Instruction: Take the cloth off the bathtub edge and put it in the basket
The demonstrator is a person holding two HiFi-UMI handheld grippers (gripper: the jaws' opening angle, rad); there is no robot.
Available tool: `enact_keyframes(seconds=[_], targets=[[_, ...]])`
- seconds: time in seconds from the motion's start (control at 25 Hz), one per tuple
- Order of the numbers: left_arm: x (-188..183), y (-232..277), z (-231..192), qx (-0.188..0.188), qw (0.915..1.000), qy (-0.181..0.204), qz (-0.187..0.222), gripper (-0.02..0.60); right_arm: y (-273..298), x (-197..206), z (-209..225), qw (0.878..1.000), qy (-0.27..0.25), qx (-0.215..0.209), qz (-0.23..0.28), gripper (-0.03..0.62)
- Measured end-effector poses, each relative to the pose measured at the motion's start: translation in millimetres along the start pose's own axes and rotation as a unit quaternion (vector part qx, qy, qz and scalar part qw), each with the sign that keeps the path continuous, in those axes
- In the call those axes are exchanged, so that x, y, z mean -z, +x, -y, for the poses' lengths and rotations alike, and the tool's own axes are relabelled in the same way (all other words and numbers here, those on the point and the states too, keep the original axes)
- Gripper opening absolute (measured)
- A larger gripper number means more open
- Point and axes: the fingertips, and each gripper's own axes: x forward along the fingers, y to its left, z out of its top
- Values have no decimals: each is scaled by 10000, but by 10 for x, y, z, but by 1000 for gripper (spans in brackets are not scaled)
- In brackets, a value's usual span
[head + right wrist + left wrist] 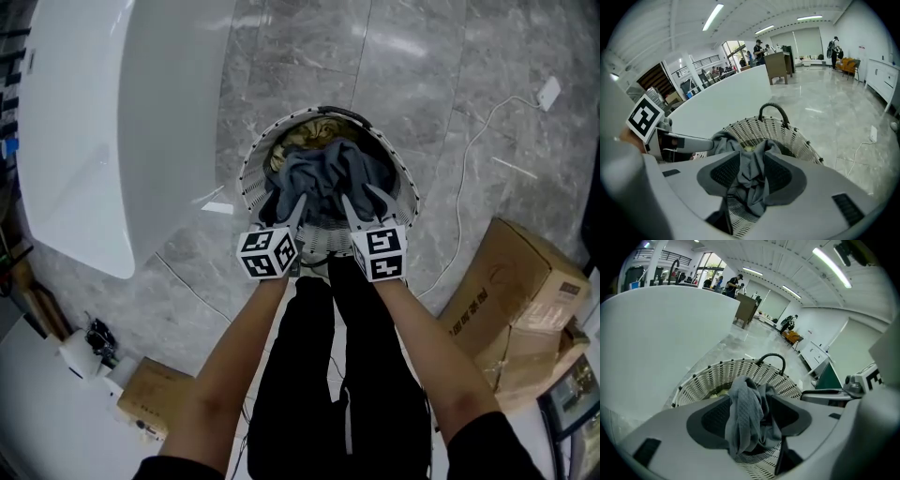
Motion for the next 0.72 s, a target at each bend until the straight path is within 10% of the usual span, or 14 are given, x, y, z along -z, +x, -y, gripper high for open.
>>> enact_keyframes(seconds=[0.72], targets=[[-336,-1089,635,588,9943,61,881,281,-1036,-240,-609,9950,626,303,719,164]])
